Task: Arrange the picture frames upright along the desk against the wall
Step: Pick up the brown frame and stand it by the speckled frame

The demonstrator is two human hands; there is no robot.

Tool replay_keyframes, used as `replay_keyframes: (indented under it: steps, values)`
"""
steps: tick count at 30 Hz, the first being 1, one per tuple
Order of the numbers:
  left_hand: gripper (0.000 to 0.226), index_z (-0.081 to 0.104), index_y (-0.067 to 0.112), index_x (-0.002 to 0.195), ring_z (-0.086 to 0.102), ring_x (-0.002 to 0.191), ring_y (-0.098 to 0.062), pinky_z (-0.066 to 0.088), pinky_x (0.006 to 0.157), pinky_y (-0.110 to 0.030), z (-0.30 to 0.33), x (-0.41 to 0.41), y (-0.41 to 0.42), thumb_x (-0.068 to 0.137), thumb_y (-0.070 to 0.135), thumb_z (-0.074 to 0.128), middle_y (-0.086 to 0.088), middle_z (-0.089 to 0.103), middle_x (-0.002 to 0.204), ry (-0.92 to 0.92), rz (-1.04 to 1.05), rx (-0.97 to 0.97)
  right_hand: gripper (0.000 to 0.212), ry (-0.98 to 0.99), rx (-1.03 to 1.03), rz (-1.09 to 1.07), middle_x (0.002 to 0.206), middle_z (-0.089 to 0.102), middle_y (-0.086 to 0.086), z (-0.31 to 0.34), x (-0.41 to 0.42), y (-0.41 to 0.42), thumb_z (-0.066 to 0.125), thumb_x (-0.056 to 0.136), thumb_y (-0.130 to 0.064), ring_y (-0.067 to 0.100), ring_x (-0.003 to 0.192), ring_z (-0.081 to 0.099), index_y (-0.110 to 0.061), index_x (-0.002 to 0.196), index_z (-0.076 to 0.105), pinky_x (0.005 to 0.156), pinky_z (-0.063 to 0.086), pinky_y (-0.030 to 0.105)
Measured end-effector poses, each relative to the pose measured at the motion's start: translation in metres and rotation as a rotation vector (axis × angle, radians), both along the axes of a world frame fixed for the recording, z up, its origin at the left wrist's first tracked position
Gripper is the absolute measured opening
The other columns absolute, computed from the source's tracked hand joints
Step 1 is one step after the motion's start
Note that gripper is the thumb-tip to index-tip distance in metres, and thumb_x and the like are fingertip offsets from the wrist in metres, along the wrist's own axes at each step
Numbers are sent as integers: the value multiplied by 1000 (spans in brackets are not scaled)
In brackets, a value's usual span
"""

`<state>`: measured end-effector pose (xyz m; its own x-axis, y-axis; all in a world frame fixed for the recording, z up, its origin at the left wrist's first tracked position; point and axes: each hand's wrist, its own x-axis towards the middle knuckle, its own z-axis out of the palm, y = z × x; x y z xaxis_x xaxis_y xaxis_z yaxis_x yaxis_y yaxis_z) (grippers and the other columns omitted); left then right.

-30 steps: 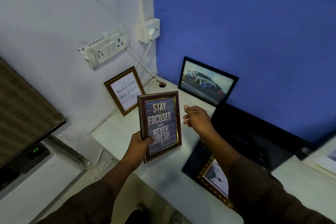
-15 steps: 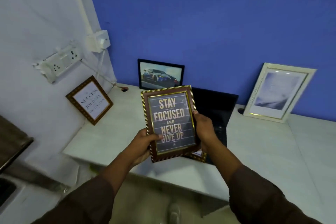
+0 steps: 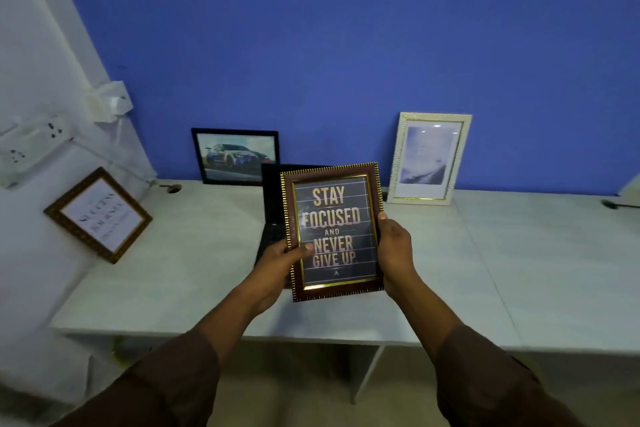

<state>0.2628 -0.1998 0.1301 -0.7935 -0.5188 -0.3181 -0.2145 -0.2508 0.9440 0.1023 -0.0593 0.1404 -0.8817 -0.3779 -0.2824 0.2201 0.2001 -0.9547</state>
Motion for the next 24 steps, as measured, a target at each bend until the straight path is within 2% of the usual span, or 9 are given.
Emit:
replay_keyframes:
  steps: [4, 7, 9, 13, 16, 18, 22, 24]
  values:
    - [49, 63, 26, 131, 67, 117, -31, 45, 105, -57, 4, -48, 35, 99, 56, 40, -8, 71, 126, 99, 40, 303, 47, 24, -15, -17, 106, 74, 0, -6, -32, 46, 36, 99, -61, 24, 95, 73, -23, 106, 63, 89, 59, 51]
    - [71, 64, 24, 131, 64, 120, -36, 39, 108, -60, -1, -88, 58, 94, 71, 26, -12, 70, 127, 48, 70, 413, 46, 28, -19, -7, 107, 74, 0, -12, -60, 81, 37, 99, -60, 24, 97, 73, -22, 108, 62, 91, 58, 52]
    - [75, 66, 22, 129, 64, 118, -36, 40, 108, -58, -5, -123, 82, 93, 73, 24, -12, 71, 124, -14, 98, 405, 47, 23, -17, 8, 108, 74, 0, -17, -84, 111, 37, 99, -60, 24, 98, 73, -22, 109, 62, 93, 57, 53]
    - [65, 68, 18, 125, 68, 113, -35, 44, 104, -57, -11, -181, 128, 96, 65, 35, -11, 74, 119, -37, 122, 335, 48, -7, -13, 31, 111, 73, 0, -27, -134, 158, 37, 98, -62, 23, 100, 72, -23, 112, 60, 95, 56, 53]
    - [59, 68, 8, 120, 71, 106, -34, 53, 91, -50, -18, -215, 152, 100, 54, 36, -15, 75, 114, -63, 129, 304, 56, -86, -27, 19, 111, 76, -4, -34, -165, 184, 37, 91, -73, 23, 100, 74, -30, 113, 64, 94, 56, 54]
    - [56, 70, 8, 112, 73, 101, -32, 54, 84, -46, -23, -235, 166, 101, 48, 33, -15, 76, 110, -108, 132, 270, 60, -136, -52, 8, 112, 76, -5, -38, -181, 200, 36, 88, -77, 23, 100, 75, -33, 115, 65, 94, 56, 55]
    - [59, 64, 5, 125, 71, 106, -35, 49, 100, -56, -35, -268, 173, 100, 47, 30, -16, 76, 111, -169, 110, 235, 59, -181, -88, -15, 109, 78, -1, -40, -210, 211, 30, 96, -69, 24, 98, 76, -28, 116, 68, 95, 56, 54]
    - [59, 65, 8, 125, 70, 108, -35, 47, 103, -57, -44, -288, 173, 101, 49, 30, -15, 76, 112, -194, 108, 245, 63, -205, -77, -33, 107, 78, 1, -46, -227, 212, 27, 96, -70, 26, 98, 76, -27, 115, 69, 96, 56, 54]
